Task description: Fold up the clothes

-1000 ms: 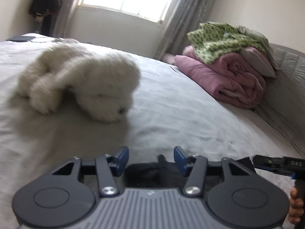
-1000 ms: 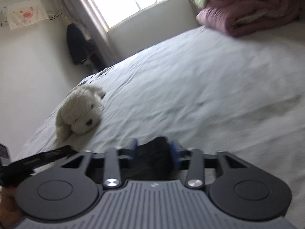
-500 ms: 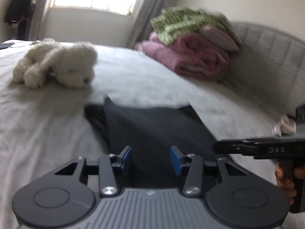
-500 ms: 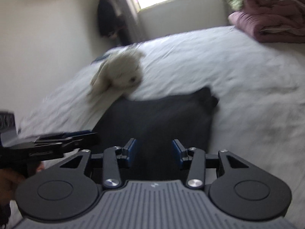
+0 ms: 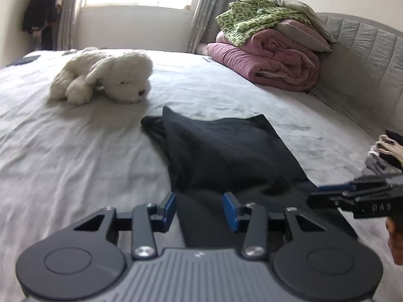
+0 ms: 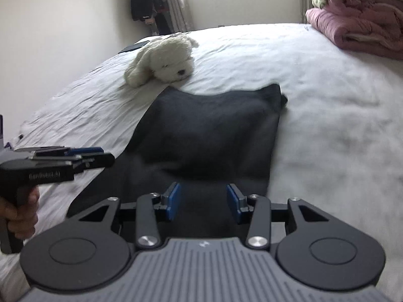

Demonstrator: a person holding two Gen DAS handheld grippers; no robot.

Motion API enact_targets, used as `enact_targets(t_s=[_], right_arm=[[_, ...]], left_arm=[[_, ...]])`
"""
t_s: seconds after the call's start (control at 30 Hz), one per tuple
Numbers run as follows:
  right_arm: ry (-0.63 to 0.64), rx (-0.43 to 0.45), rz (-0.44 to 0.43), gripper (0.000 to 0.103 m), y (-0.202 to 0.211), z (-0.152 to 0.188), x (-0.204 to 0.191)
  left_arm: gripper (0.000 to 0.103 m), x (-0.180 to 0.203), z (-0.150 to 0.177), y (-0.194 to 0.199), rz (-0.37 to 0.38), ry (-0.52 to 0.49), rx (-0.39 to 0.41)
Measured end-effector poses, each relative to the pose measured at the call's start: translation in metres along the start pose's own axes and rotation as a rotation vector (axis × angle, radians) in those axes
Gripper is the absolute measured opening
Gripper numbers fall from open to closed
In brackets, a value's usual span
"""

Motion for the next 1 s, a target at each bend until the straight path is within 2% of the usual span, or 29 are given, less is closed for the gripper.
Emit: enact_targets(t_s=[0.17, 0.2, 0.23, 0.3, 0.4, 0.47, 0.53, 0.6, 0.77, 0.87, 0.9, 0.93, 1.0], right_arm=[[-0.008, -0.015, -0.026, 0.045, 0.016, 0.022, -0.001], [-0.012, -0.021, -0.036, 0.041, 0.017, 0.023, -0.003], [-0.016, -0.026, -0.046, 0.03, 0.018, 0.025, -0.004], [-0.016, -0.044, -0.048, 0.018, 0.015, 0.032, -0.004], [-0.008, -0.073, -0.037, 0.013, 0.006, 0.042, -0.003], [0.01, -0.087, -0.027, 0.007, 0.006, 0.04, -0.001], [0.015, -0.101, -0.021, 0.0, 0.006, 0.041, 0.005], [0.008, -0.111, -0.026, 0.0, 0.008, 0.042, 0.013], [0.043, -0.12, -0.019, 0.0, 0.012, 0.043, 0.013], [0.004, -0.133, -0.027, 0.0, 0.017, 0.041, 0.019], [-0.023, -0.134, -0.033, 0.002, 0.02, 0.04, 0.024], [-0.059, -0.127, -0.043, 0.013, 0.024, 0.037, 0.029], [-0.135, -0.107, -0.058, 0.017, 0.032, 0.032, 0.04]], left_arm=[[0.042, 0.02, 0.023, 0.018, 0.054, 0.033, -0.004], [0.042, 0.025, 0.027, 0.018, 0.064, 0.024, -0.008], [0.042, 0.028, 0.031, 0.016, 0.059, 0.004, -0.019], [0.04, 0.032, 0.041, 0.009, 0.036, -0.037, -0.059], [0.037, 0.031, 0.051, 0.004, 0.004, -0.085, -0.098], [0.037, 0.027, 0.052, 0.007, 0.007, -0.075, -0.114], [0.03, 0.022, 0.052, 0.01, 0.018, -0.055, -0.127], [0.03, 0.015, 0.051, 0.015, 0.034, -0.036, -0.135], [0.033, 0.007, 0.047, 0.028, 0.022, -0.042, -0.152], [0.033, -0.003, 0.038, 0.038, 0.051, 0.007, -0.136], [0.033, -0.008, 0.036, 0.04, 0.065, 0.039, -0.128], [0.033, -0.013, 0.033, 0.042, 0.079, 0.071, -0.12], [0.033, -0.021, 0.029, 0.045, 0.111, 0.132, -0.113]])
Point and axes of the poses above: each gripper's, at about its wrist camera, not at the fingertips, and y roughly against the way its jaws point, x to its right, z to its underside, the point moved 7 cm from there along -y, roughly the way its jaws point, and after that the axes turned 5 degrees about z, right-handed, at the moved point
